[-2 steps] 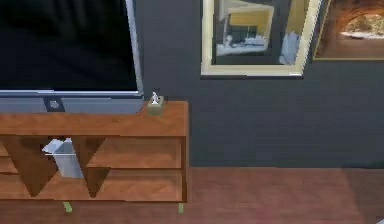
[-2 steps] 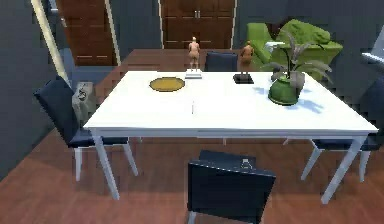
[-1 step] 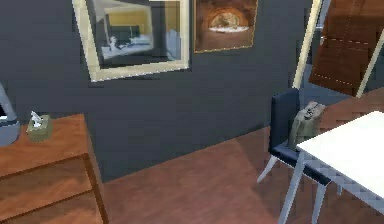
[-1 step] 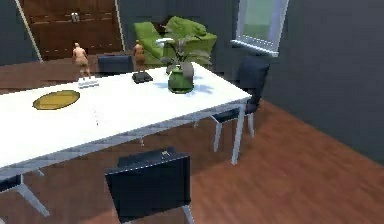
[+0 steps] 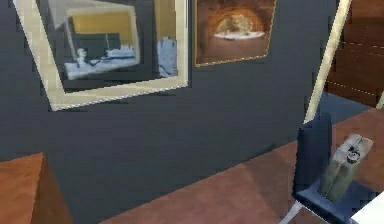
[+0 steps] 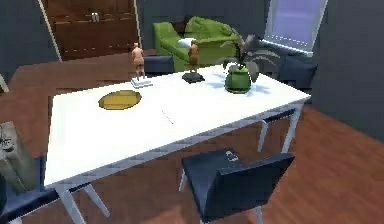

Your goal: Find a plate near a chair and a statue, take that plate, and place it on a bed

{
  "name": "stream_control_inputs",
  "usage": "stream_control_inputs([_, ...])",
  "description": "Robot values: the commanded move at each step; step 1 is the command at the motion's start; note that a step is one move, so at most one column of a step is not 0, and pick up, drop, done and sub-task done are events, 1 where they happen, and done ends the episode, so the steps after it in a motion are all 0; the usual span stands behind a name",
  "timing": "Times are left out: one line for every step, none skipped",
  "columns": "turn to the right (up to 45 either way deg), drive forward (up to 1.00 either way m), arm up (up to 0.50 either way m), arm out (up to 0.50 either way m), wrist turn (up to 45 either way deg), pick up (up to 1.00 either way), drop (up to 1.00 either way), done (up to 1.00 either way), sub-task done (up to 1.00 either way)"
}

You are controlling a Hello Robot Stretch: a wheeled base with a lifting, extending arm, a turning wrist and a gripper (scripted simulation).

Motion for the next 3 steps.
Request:
stream_control_inputs([-18.0,0.00,0.00,0.00,0.0,0.00,0.00,0.00,0.00])
stream_control_inputs([45.0,0.00,0.00,0.00,0.0,0.00,0.00,0.00,0.00])
stream_control_inputs([45.0,0.00,0.00,0.00,0.0,0.00,0.00,0.00,0.00])
